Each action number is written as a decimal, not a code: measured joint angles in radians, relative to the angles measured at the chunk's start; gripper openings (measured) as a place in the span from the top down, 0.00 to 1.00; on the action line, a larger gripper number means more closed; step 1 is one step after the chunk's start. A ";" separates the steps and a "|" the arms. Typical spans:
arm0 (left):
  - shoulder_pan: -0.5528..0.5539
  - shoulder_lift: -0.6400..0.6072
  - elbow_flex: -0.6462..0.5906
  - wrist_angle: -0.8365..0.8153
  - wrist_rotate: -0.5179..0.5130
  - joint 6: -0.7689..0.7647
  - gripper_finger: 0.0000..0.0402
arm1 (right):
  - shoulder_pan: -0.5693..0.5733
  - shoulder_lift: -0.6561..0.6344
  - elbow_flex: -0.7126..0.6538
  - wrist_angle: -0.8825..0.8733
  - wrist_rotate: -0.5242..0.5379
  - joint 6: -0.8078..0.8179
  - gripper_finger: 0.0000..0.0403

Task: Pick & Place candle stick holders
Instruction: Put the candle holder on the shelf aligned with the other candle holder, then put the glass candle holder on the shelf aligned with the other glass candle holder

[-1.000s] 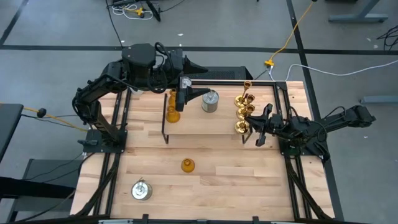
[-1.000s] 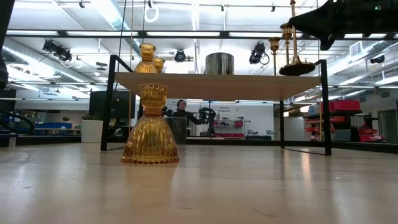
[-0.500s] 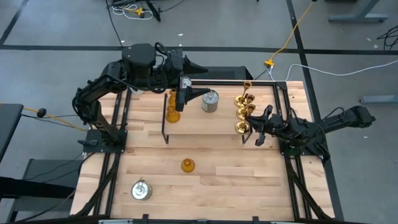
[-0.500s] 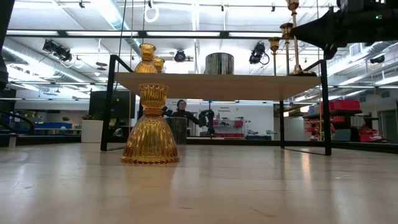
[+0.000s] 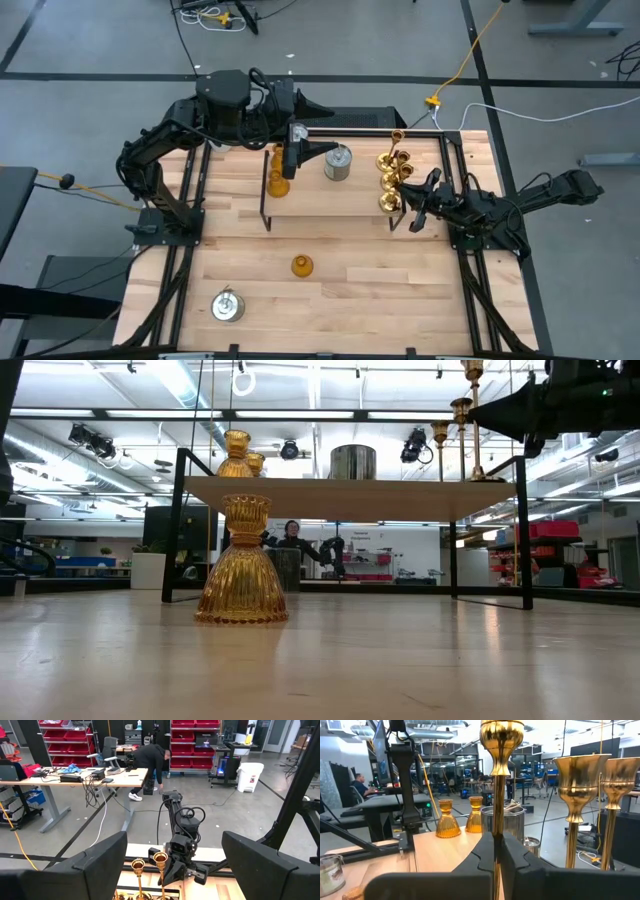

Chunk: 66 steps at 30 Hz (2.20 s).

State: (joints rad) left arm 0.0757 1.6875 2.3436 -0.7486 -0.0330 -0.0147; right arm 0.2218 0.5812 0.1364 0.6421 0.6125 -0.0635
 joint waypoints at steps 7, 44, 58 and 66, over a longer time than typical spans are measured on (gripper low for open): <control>0.000 0.000 0.000 0.000 0.000 0.000 0.17 | 0.000 0.000 0.000 -0.006 0.000 0.019 0.93; 0.000 0.000 0.000 0.000 0.000 0.001 0.17 | 0.003 0.000 0.016 0.013 -0.007 0.007 0.34; 0.000 0.000 0.000 0.000 0.000 0.003 0.17 | 0.033 -0.001 0.082 -0.118 -0.027 0.033 0.37; 0.000 0.000 0.000 0.000 0.000 0.002 0.17 | 0.035 -0.025 0.082 -0.144 -0.029 0.026 0.39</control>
State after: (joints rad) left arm 0.0753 1.6875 2.3436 -0.7483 -0.0328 -0.0132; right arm 0.2564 0.5557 0.2180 0.4977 0.5838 -0.0374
